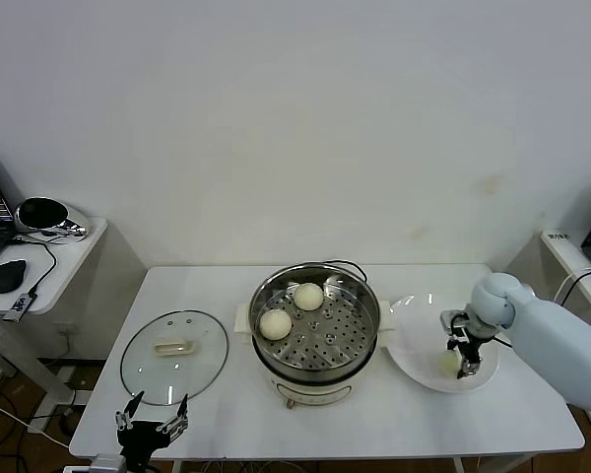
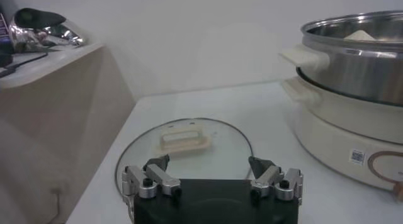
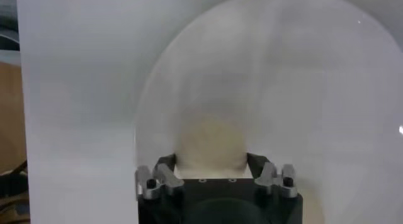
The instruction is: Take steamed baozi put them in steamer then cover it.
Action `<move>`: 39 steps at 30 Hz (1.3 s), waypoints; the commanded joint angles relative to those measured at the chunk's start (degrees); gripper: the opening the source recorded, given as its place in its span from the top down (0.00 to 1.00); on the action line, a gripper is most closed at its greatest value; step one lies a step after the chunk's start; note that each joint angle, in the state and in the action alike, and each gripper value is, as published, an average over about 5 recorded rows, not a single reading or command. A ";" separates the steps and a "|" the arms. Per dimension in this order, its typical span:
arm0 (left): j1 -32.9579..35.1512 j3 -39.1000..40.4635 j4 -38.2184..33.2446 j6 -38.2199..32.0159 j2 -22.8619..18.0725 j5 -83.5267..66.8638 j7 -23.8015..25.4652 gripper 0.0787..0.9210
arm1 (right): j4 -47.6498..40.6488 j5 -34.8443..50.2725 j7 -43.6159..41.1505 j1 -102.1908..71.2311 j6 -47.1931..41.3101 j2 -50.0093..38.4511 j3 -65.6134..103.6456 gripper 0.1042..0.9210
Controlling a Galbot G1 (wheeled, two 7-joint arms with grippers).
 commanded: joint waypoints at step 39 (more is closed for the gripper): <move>-1.37 -1.88 -3.54 0.38 -2.37 -0.37 -2.61 0.12 | 10.41 9.95 -4.05 38.04 55.99 22.43 -22.63 0.57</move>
